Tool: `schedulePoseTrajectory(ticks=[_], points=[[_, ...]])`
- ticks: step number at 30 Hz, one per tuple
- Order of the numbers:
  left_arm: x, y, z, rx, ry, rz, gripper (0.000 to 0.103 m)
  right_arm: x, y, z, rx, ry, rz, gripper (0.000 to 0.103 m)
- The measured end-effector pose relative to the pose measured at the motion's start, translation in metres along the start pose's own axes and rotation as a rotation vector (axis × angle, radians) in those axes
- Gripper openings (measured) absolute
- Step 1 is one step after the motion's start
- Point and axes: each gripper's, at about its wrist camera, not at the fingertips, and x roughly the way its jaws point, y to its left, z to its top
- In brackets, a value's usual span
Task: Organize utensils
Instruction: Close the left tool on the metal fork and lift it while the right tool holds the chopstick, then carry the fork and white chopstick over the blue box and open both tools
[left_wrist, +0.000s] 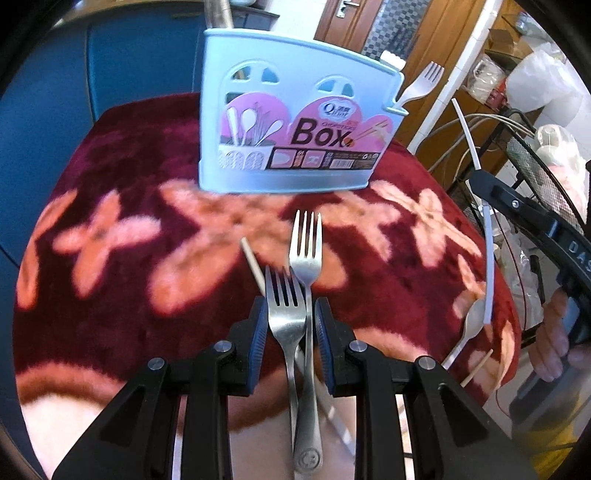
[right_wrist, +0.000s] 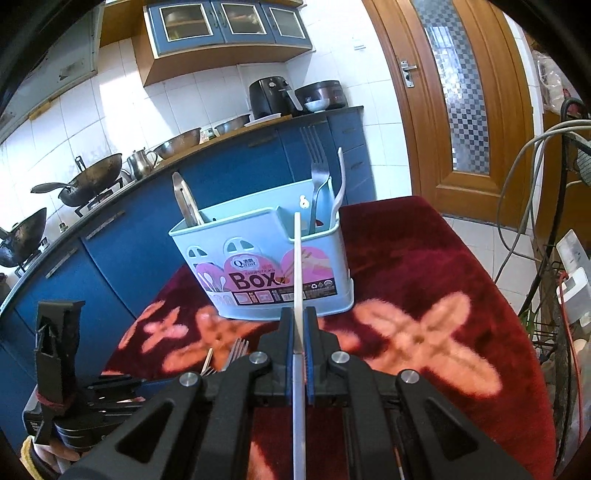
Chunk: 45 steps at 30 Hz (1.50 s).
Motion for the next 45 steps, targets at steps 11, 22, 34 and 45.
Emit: schedulePoseTrajectory(ticks=[11, 22, 34, 45], points=[[0.043, -0.018, 0.035, 0.08, 0.029, 0.081, 0.026, -0.012, -0.006, 0.005, 0.005, -0.02, 0.0, 0.006], [0.063, -0.025, 0.051, 0.108, 0.022, 0.084, 0.023, -0.015, -0.008, 0.005, 0.008, -0.025, 0.006, 0.006], [-0.008, -0.015, 0.052, 0.055, -0.206, -0.011, 0.023, -0.026, 0.0, 0.014, -0.007, -0.075, 0.021, 0.007], [-0.083, -0.009, 0.066, 0.016, -0.415, -0.051, 0.022, -0.027, 0.013, 0.035, -0.024, -0.135, 0.039, 0.007]])
